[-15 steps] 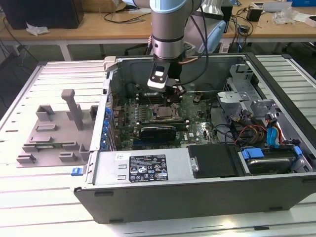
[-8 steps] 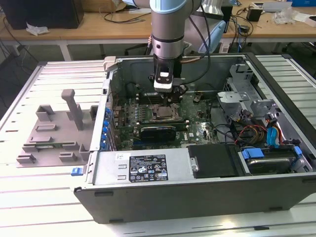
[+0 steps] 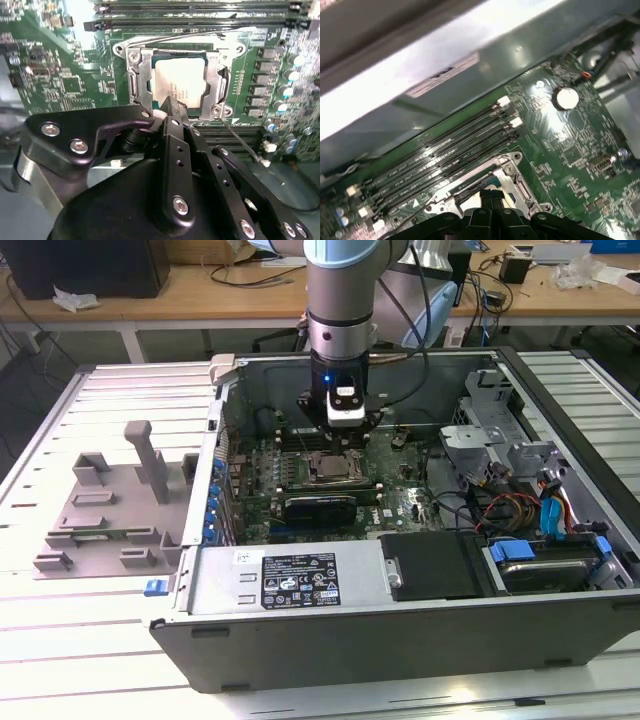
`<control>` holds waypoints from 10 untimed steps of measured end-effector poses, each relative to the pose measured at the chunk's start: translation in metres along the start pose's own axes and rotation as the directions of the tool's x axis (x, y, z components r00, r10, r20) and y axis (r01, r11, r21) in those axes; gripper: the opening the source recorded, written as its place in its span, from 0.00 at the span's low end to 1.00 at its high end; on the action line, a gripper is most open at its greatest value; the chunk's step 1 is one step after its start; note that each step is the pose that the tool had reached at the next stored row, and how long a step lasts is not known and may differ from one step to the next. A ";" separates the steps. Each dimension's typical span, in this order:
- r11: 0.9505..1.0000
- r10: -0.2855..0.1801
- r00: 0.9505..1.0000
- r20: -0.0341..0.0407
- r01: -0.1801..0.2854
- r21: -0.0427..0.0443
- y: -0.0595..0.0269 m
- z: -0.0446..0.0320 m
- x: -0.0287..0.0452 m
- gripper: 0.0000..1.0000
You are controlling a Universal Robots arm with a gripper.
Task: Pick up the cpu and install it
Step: 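Close the cpu cover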
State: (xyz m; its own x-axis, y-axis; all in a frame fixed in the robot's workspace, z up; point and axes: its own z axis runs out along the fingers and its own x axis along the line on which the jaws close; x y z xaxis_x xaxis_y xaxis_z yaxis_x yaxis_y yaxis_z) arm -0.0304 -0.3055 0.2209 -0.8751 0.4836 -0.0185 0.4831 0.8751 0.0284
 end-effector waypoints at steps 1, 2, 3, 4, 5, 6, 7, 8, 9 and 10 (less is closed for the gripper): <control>1.000 -0.027 1.000 -0.001 0.027 0.000 0.0000 0.0001 0.0000 0.11; 0.999 -0.045 0.999 -0.001 0.045 -0.001 0.0000 0.0001 0.0000 0.11; 0.997 -0.083 0.997 -0.002 0.083 -0.001 0.0000 0.0002 0.0000 0.11; 0.992 -0.123 0.992 -0.003 0.123 -0.001 -0.0001 0.0002 0.0002 0.11; 0.991 -0.137 0.991 -0.003 0.137 -0.001 -0.0003 0.0003 0.0004 0.11; 0.989 -0.149 0.989 -0.003 0.149 -0.002 -0.0006 0.0003 0.0005 0.11; 0.987 -0.159 0.987 -0.004 0.159 -0.002 -0.0009 0.0002 0.0007 0.11; 0.986 -0.169 0.986 -0.004 0.169 -0.002 -0.0012 0.0003 0.0008 0.11; 0.982 -0.188 0.982 -0.004 0.188 -0.002 -0.0023 0.0003 0.0008 0.11; 0.980 -0.200 0.980 -0.005 0.200 -0.003 -0.0030 0.0004 0.0007 0.11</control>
State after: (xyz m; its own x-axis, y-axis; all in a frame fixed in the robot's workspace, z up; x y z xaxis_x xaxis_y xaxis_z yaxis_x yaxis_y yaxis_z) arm -0.0324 -0.3078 0.2204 -0.9540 0.2991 -0.0192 0.2986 0.9540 0.0266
